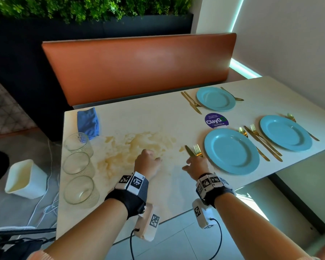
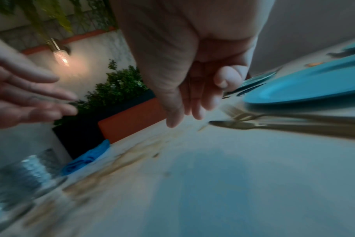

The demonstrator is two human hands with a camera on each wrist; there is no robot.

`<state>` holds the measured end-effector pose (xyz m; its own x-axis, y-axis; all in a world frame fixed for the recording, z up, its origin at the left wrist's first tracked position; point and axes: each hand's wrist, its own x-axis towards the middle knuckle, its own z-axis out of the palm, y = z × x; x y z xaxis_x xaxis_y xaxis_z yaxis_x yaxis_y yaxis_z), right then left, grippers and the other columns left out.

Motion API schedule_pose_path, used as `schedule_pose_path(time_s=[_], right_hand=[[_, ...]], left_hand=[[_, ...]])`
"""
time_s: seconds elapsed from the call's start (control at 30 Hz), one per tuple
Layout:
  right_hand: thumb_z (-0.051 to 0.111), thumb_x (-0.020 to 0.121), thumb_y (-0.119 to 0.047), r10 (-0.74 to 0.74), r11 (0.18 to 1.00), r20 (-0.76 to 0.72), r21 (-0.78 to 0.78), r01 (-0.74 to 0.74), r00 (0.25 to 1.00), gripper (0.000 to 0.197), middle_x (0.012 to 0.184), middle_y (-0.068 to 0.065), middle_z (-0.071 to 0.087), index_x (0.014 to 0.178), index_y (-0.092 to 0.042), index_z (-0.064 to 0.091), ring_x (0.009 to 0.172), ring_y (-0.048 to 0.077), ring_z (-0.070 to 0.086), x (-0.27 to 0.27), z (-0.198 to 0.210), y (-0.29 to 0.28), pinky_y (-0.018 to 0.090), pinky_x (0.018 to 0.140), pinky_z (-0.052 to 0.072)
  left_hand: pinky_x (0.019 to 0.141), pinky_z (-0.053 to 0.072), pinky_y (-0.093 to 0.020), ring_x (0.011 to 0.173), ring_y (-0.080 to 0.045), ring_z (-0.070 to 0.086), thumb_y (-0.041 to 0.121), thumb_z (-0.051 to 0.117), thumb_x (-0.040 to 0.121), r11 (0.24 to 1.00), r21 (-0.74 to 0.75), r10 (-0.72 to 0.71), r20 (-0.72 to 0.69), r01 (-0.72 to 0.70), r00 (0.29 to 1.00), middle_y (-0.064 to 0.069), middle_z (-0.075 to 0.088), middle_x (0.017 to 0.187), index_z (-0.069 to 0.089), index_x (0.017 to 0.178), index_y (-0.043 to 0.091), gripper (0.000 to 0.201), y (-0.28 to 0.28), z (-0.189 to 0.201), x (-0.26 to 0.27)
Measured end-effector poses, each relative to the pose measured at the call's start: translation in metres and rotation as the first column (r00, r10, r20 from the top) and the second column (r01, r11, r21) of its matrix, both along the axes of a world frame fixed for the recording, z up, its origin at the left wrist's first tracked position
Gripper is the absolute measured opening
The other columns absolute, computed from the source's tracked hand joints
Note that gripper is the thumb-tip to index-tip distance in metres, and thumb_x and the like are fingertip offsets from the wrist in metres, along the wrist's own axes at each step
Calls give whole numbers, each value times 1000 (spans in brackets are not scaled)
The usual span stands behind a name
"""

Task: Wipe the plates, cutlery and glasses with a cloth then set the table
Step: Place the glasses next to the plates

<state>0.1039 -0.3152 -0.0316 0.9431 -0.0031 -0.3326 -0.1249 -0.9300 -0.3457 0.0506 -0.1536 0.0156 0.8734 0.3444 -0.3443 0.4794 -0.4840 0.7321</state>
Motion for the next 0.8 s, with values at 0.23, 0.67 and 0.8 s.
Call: schedule_pose_path(time_s=[0.23, 0.67, 0.8], right_hand=[[70, 82, -30, 302, 928, -45, 241, -283, 952, 51, 122, 4, 62, 129, -17, 53, 109, 18, 60, -38, 12, 124, 22, 93, 45], [86, 58, -30, 487, 831, -111, 363, -421, 866, 101, 133, 10, 41, 140, -25, 29, 126, 26, 41, -100, -26, 233, 35, 107, 36], [88, 54, -33, 456, 832, -104, 401, -383, 884, 102, 129, 8, 45, 138, -27, 30, 122, 24, 45, -102, -42, 241, 32, 107, 37]], left_hand=[[91, 40, -26, 114, -25, 57, 12, 54, 91, 965, -9, 257, 200, -261, 945, -8, 61, 123, 55, 121, 8, 30, 84, 19, -26], [80, 34, -25, 98, -25, 52, 6, 52, 87, 794, -49, 598, 246, -607, 763, -6, 54, 98, 55, 92, 16, 12, 210, -9, -67], [95, 39, -33, 117, -33, 53, 5, 48, 89, 737, -52, 675, 130, -674, 727, -13, 60, 120, 54, 122, 7, 34, 235, -28, -70]])
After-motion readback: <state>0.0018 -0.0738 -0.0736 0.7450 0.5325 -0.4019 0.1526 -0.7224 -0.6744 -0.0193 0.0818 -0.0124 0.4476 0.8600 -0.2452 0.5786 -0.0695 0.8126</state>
